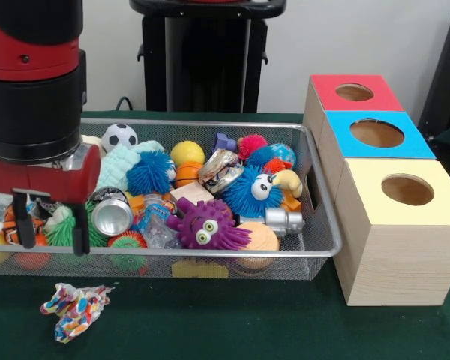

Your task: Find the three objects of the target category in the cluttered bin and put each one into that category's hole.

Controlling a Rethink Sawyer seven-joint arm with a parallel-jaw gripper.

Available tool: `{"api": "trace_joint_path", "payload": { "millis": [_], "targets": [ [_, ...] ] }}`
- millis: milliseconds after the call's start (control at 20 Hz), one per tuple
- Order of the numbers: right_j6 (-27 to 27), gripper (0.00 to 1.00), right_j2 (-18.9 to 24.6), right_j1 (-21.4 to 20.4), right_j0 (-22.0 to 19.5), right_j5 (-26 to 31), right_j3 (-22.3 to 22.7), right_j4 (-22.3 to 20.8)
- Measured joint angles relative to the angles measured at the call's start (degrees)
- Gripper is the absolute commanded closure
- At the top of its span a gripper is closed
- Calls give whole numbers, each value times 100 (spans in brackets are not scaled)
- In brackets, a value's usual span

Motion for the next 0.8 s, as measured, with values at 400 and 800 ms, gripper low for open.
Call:
{"api": "trace_joint_path", "payload": {
  "millis": [400, 800],
  "targets": [
    [0, 0, 0, 1, 15, -1, 0, 68],
    [0, 0, 0, 21, 15, -1, -1, 132]
  ]
}}
